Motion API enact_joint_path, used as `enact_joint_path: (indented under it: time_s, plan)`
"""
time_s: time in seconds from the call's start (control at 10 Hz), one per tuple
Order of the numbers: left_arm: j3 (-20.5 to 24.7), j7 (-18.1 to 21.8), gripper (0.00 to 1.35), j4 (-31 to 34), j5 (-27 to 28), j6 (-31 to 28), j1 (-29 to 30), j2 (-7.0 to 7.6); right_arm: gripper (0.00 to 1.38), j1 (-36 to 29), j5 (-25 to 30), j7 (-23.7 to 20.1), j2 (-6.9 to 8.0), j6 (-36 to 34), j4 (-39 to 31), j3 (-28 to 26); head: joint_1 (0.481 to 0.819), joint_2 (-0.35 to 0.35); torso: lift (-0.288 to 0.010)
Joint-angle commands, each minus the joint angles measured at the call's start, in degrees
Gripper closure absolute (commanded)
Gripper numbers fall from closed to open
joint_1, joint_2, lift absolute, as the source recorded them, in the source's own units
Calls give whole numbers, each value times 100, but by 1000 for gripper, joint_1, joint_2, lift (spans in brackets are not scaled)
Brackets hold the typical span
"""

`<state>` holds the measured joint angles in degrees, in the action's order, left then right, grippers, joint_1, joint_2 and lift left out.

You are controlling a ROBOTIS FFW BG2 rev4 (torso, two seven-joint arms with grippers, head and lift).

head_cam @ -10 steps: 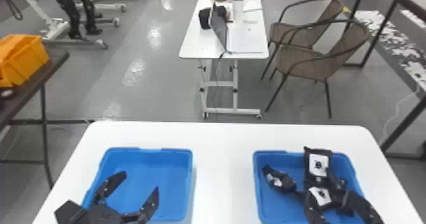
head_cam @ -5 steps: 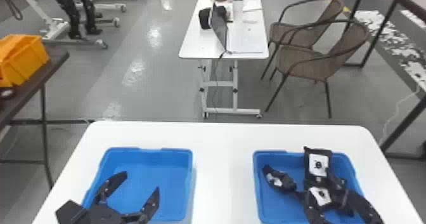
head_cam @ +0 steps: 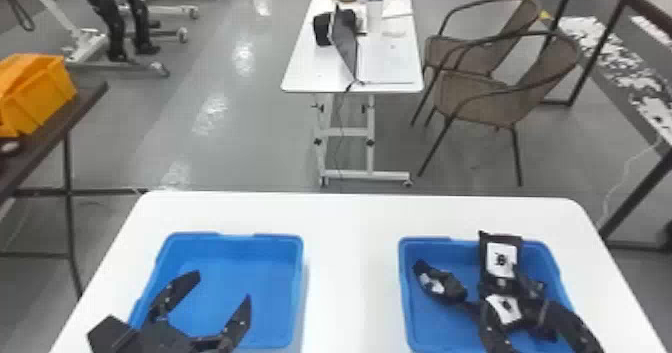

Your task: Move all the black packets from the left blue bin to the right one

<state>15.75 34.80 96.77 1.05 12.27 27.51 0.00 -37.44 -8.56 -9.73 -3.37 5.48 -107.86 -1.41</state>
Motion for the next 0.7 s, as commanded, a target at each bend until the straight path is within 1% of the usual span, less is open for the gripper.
enact_joint_path:
  time_s: [0.0,0.6]
  plan:
    - [-1,0,116,0,0,4,0,-15,121,0,3,-3,-14,-3,-7,0,695,59,0]
    - [-10,9,116,0,0,-14,-9,-15,121,9,-6,-20,-32,-82,-7,0,695,59,0]
